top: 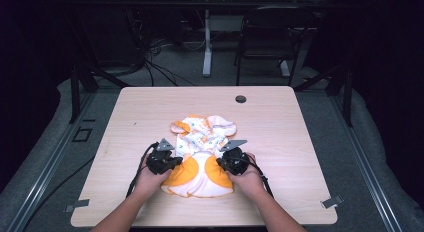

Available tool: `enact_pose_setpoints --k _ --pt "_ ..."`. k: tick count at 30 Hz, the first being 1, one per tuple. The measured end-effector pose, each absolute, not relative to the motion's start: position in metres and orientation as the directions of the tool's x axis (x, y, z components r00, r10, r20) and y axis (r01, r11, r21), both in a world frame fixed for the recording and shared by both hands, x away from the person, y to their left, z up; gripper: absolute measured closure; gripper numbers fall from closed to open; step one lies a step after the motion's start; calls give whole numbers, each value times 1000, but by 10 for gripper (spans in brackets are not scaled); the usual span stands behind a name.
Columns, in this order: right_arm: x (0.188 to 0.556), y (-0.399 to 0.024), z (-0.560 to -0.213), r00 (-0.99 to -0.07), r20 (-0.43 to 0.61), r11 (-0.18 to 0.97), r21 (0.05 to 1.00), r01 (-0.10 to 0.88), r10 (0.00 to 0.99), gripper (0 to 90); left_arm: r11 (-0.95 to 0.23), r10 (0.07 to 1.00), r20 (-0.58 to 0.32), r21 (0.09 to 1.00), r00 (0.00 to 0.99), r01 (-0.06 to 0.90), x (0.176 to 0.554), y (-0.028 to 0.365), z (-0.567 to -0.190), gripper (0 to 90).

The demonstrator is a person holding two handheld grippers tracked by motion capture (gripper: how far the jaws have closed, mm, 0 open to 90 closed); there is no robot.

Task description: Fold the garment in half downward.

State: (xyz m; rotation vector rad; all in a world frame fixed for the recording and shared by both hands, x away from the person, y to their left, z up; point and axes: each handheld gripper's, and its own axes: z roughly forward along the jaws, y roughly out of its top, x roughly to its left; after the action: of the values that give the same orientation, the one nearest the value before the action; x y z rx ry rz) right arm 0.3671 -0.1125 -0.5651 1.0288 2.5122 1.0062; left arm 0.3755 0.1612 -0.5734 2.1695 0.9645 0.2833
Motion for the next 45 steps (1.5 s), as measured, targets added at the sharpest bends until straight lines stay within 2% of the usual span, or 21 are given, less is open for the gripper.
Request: enact_pose_setpoints --k 6,13,19,45 --pt "365 -112 -572 -731 17 536 668 516 682 863 -476 694 -77 697 716 536 373 161 -575 899" --pt "356 -108 -572 -758 2 566 664 489 652 885 -501 677 -50 699 734 510 365 163 -575 900" --pt "349 -108 -572 -772 20 573 658 489 636 884 -475 683 -92 698 725 536 357 167 -576 899" --pt "324 -112 -570 -816 29 619 637 460 577 885 -528 631 -96 674 770 517 331 167 -573 900"
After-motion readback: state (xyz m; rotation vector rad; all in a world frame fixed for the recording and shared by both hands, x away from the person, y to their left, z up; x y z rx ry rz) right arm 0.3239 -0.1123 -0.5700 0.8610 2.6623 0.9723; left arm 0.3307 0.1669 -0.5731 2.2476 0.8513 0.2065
